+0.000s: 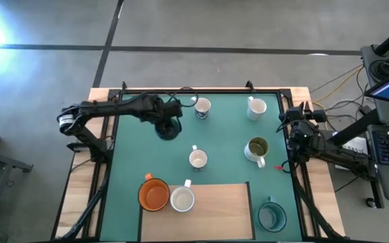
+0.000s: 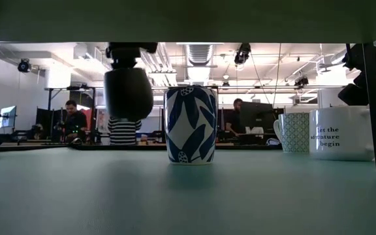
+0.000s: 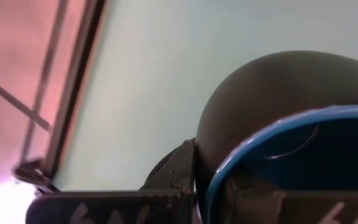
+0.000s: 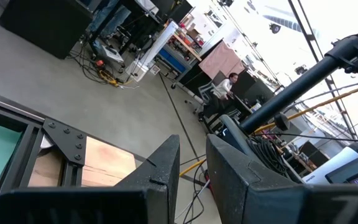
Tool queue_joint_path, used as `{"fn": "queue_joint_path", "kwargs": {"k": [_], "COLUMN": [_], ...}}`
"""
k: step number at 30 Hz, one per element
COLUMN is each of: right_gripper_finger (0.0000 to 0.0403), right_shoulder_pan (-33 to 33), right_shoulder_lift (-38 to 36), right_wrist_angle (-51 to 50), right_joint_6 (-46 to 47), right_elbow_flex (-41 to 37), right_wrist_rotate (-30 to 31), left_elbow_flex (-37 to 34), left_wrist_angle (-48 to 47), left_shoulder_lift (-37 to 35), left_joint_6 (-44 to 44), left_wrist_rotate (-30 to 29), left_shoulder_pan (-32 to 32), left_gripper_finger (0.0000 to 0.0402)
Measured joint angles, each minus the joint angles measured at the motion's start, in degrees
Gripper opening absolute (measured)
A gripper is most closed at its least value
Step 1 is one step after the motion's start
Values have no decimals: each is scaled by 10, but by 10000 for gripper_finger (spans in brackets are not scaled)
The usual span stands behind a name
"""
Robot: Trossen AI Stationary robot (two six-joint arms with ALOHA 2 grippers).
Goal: Place coffee mugs
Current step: Put the black blue mug on the shelf
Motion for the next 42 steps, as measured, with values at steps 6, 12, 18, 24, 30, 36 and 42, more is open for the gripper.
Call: {"fn": "queue_joint_path", "kwargs": {"k": [6,12,18,24,30,36,42], "right_gripper_finger": [68,68,68,68,68,68,68], "right_shoulder_pan": [0,0,0,0,0,0,0], "right_shoulder_lift": [0,0,0,0,0,0,0], "right_wrist_angle": [0,0,0,0,0,0,0], "right_joint_6": [0,0,0,0,0,0,0], "right_elbow_flex": [0,0,0,0,0,0,0], "right_wrist_rotate": [0,0,0,0,0,0,0], "left_elbow_flex": [65,131,220,368,549,493,492], "left_wrist_angle": [7,39,40,-56,-189,-146,-133], "left_shoulder_lift": [0,4,37,124,237,237,232], "left_joint_6": [73,103,34,-16,-59,-91,-78], "left_wrist_rotate": [-1,55,94,100,100,157,163], "left_shoulder_pan": [-1,-15,-60,-131,-187,-210,-234], "left_gripper_finger": [5,5,6,6,6,6,6]}}
